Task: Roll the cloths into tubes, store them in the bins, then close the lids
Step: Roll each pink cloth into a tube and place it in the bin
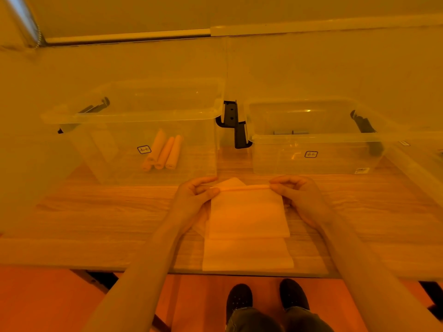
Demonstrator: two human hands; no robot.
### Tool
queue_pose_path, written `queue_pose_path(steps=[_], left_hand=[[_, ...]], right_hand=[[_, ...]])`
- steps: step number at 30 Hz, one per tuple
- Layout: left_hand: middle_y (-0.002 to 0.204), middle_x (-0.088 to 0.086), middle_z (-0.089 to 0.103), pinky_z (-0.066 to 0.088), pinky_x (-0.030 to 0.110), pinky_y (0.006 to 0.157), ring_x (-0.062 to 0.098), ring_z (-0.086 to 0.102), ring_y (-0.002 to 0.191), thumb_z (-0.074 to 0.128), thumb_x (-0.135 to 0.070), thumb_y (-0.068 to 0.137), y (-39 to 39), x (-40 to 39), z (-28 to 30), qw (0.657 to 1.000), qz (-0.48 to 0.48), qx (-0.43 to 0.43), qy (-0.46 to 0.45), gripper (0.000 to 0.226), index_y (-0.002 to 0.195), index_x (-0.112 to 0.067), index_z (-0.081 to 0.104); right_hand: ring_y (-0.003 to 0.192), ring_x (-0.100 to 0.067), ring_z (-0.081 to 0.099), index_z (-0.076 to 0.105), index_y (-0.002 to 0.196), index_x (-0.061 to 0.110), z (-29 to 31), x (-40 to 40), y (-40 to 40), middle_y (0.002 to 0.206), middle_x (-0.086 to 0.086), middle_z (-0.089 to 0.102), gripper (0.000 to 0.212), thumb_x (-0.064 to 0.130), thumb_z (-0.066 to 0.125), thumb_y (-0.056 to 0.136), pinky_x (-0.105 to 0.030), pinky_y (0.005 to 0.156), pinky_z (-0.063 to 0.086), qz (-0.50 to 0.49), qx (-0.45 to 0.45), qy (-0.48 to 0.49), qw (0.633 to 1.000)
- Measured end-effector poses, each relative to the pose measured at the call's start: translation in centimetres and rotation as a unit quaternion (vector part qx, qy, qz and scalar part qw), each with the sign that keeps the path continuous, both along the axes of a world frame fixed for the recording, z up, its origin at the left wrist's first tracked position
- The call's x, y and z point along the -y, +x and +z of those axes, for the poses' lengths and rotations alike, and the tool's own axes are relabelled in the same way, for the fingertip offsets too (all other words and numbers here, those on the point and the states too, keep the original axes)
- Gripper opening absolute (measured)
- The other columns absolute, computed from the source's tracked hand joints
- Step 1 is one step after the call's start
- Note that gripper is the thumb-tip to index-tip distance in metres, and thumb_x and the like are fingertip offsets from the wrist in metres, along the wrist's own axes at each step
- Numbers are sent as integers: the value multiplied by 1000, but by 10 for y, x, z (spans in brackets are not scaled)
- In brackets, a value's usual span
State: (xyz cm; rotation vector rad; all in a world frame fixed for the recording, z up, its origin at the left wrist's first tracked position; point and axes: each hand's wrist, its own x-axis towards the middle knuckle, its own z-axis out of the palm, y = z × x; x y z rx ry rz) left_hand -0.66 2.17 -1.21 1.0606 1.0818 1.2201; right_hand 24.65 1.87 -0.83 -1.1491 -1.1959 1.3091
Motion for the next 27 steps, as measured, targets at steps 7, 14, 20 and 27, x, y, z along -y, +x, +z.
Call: queue_pose_path(steps=[7,14,20,27], left_hand=[[70,5,72,53,23,54,14,67,63,63,0,86,2,2,0,1000,3,-20,11,13,82,-11,70],[66,0,69,49,22,51,10,64,60,57,-1,90,3,4,3,999,-17,-9,35,13,87,-10,65],[82,3,74,54,24,65,13,68,76,59,2,88,2,1,2,1000,-9,-6,10,21,88,-14,73],[87,5,74,56,27,67,19,69,82,61,-2,88,0,1,0,1000,-4,-18,19,20,96,-17,70]], right_hand=[[70,-21,67,69,98,12,-1,1,2,82,-7,72,12,12,62,88,-31,59,55,3,39,8,999],[66,-14,68,65,99,9,2,2,0,76,-2,71,10,12,58,92,-24,55,54,15,22,-1,1000],[72,-20,65,70,95,14,1,3,2,82,-3,72,15,6,58,89,-34,62,51,8,1,-2,1000],[70,-21,65,71,95,12,0,4,-1,80,-5,72,11,13,64,87,-32,58,52,-10,8,1,1000]])
